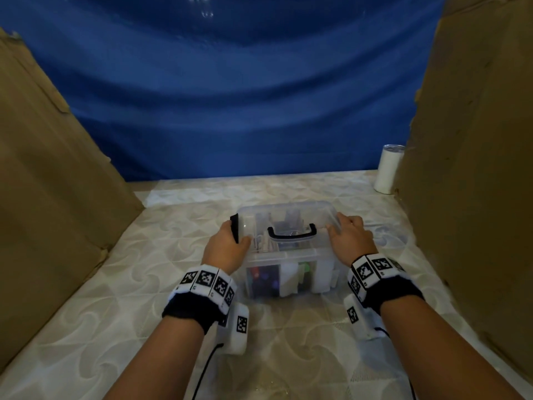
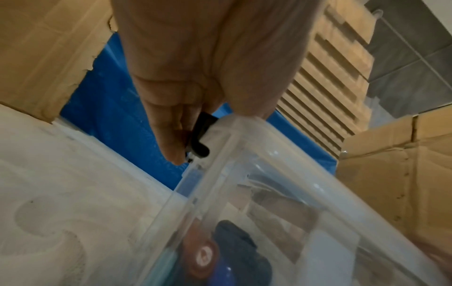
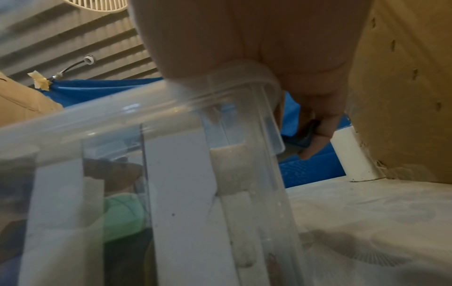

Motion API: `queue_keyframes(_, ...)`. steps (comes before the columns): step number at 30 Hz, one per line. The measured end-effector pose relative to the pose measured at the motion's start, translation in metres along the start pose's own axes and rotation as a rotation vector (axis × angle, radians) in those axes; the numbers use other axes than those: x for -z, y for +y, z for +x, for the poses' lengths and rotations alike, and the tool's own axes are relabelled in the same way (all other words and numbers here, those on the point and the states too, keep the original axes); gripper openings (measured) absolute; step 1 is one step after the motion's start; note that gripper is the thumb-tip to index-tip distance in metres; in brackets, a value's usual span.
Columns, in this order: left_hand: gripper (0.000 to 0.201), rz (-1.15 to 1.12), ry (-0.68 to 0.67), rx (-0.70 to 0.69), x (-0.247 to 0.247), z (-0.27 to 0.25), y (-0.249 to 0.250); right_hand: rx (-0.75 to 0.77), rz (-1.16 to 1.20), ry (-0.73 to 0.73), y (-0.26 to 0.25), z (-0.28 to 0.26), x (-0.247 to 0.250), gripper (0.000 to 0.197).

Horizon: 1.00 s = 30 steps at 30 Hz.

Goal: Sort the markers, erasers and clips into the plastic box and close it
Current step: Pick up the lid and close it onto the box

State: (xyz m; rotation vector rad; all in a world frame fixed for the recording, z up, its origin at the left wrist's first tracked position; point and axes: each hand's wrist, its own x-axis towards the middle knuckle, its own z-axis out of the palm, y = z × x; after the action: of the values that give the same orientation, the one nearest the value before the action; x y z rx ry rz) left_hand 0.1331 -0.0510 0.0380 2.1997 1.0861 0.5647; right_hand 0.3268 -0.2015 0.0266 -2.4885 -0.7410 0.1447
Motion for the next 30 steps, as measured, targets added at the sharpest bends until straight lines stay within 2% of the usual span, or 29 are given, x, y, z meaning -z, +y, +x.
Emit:
queue_keyframes(4,0.057,-0.176,-0.114,0.024,0.001,0.008,0.008,0.009,-0.01,0.003,0.0,0.0,-0.001,0.05)
queue_keyframes(6,0.08,-0.27,-0.145,0.052,-0.004,0.013,0.01,0.019,-0.012,0.007,0.001,-0.001,-0.001,0.049)
queue_keyframes(8,0.105,-0.277,-0.105,0.092,-0.01,0.017,0.008,0.018,-0.015,0.006,0.001,-0.001,-0.001,0.05)
queue_keyframes(10,0.113,-0.252,-0.1,0.115,-0.014,0.02,0.006,0.01,-0.026,0.003,0.002,-0.001,-0.002,0.051)
queue_keyframes(13,0.111,-0.192,-0.105,0.13,-0.013,0.019,0.006,0.025,-0.039,-0.002,0.002,0.001,-0.005,0.053)
queue_keyframes(17,0.097,-0.087,-0.134,0.119,-0.01,0.02,0.012,0.023,-0.071,-0.003,0.002,0.004,-0.009,0.054)
queue_keyframes(20,0.099,-0.023,-0.149,0.097,-0.008,0.022,0.015,0.018,-0.108,0.013,0.0,0.0,-0.006,0.052)
queue_keyframes(26,0.088,-0.022,-0.174,0.088,-0.007,0.022,0.015,0.04,-0.147,0.028,-0.009,-0.016,0.005,0.051)
queue_keyframes(30,0.093,0.024,-0.146,0.065,-0.009,0.019,0.011,0.159,-0.235,0.168,-0.013,-0.019,0.01,0.057)
